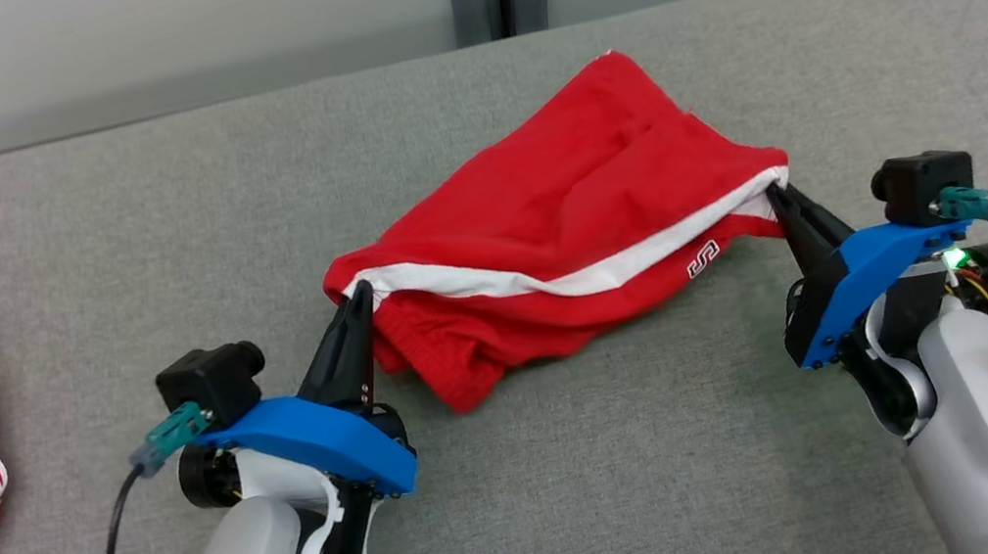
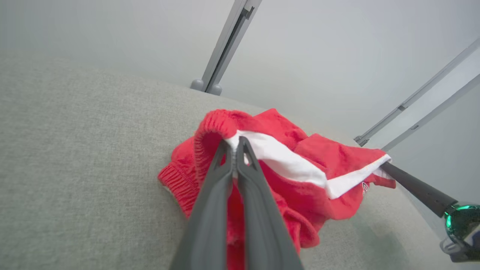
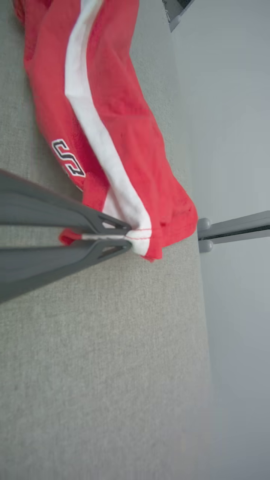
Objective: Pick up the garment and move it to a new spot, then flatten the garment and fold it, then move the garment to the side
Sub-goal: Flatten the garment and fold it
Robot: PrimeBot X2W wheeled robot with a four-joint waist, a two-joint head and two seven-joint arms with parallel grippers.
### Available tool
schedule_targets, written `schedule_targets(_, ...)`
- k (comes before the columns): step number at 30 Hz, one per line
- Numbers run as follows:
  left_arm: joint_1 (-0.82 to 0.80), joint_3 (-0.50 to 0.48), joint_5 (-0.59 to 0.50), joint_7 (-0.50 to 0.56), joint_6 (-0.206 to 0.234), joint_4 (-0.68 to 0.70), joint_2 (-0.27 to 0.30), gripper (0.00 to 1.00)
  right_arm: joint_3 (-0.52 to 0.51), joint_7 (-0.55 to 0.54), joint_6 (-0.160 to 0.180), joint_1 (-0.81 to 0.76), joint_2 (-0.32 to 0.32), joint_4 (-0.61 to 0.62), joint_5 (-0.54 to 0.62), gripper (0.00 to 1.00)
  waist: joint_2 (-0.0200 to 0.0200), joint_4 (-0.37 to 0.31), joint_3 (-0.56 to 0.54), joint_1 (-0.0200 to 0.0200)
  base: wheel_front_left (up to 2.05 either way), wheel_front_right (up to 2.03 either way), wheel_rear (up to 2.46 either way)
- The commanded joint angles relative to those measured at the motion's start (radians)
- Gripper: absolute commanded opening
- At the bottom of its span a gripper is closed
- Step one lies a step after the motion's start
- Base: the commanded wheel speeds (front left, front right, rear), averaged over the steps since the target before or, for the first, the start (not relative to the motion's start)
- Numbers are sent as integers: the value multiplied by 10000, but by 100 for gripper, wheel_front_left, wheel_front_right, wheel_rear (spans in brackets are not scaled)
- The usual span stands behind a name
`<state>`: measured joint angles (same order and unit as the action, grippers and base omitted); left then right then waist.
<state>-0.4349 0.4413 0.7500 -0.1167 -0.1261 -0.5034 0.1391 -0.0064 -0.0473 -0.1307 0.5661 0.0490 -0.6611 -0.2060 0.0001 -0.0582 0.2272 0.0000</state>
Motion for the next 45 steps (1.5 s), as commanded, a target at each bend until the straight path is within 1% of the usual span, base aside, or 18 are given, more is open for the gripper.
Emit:
schedule_targets(1, 169, -1, 225, -40, -70, 437, 189, 0, -13, -54, -2, -362, 27, 707, -28, 0, -1, -136, -285, 0, 0, 0, 0)
schedule_targets(4, 424, -116, 710, 246, -70, 1419, 461, 0, -134, -460, -2, -908, 30, 2331, -20, 0, -1, -212, -606, 0, 0, 0, 0)
schedule_targets(7, 601, -290, 1185, 823, -48, 2673, 806, 0, -337, -1154, -2, -1505, 30, 4342, 212, 0, -1, -253, -874, 0, 0, 0, 0)
schedule_targets(8, 601, -290, 1185, 823, -48, 2673, 806, 0, -337, -1154, -2, -1505, 30, 4342, 212, 0, -1, -253, -874, 0, 0, 0, 0)
schedule_targets(12, 619, -552, 1479, 1730, 372, 4541, 1436, 0, -488, -2259, -3, -2139, 20, 6941, 498, 0, -1, -320, -1111, 0, 0, 0, 0)
schedule_targets(15, 539, -766, 1841, 2505, 710, 5924, 1831, 0, -515, -3011, -3, -2336, 89, 8481, 562, 0, -1, -361, -1159, 0, 0, 0, 0)
schedule_targets(18, 318, -989, 2257, 3281, 1091, 6965, 2119, 0, -556, -3724, -3, -2334, 230, 9457, 479, 0, -1, -363, -1047, 0, 0, 0, 0)
schedule_targets(20, 57, -1082, 2343, 3726, 1307, 7284, 2356, 0, -564, -4070, -3, -2058, 349, 9749, 394, 0, -1, -386, -861, 0, 0, 0, 0)
schedule_targets(22, -256, -1181, 2397, 4039, 1453, 7276, 2504, 0, -492, -4271, -3, -1636, 409, 9655, 174, 0, -1, -453, -564, 0, 0, 0, 0)
schedule_targets(24, -731, -1262, 2237, 4207, 1537, 6992, 2641, 0, -372, -4321, -3, -1082, 516, 9195, -28, 0, -1, -530, -187, 0, 0, 0, 0)
schedule_targets(26, -1363, -1303, 2034, 4236, 1556, 6578, 2687, 0, -205, -4157, -3, -261, 599, 8546, -188, 0, -1, -610, 303, 0, 0, 0, 0)
schedule_targets(28, -2067, -1337, 1789, 4086, 1480, 6012, 2668, 0, -56, -3783, -3, 628, 636, 7660, -262, 0, -1, -681, 724, 0, 0, 0, 0)
schedule_targets(32, -3805, -1440, 1151, 3519, 1222, 4745, 2558, 0, -55, -2528, -3, 2641, 482, 5706, -278, 0, -1, -788, 1462, 0, 0, 0, 0)
schedule_targets(35, -5014, -1544, 701, 2830, 1009, 3869, 2435, 0, -267, -1108, -2, 4067, 367, 4449, -30, 0, -1, -802, 1758, 0, 0, 0, 0)
schedule_targets(38, -5888, -1560, 435, 2274, 741, 3203, 2317, 0, -443, 269, -2, 5103, 283, 3472, 240, 0, -1, -769, 1863, 0, 0, 0, 0)
schedule_targets(41, -6327, -1556, 380, 1754, 466, 2753, 2211, 0, -504, 1247, -2, 5682, 271, 2651, 418, 0, -1, -717, 1879, 0, 0, 0, 0)
schedule_targets(43, -6257, -1476, 342, 1401, 311, 2541, 2196, 0, -454, 1540, 0, 5685, 382, 2111, 553, 0, -1, -648, 1867, 0, 0, 0, 0)
schedule_targets(45, -5842, -1212, 287, 1152, 187, 2359, 2217, 0, -217, 1636, 0, 5360, 475, 1615, 617, 0, -1, -597, 1860, 0, 0, 0, 0)
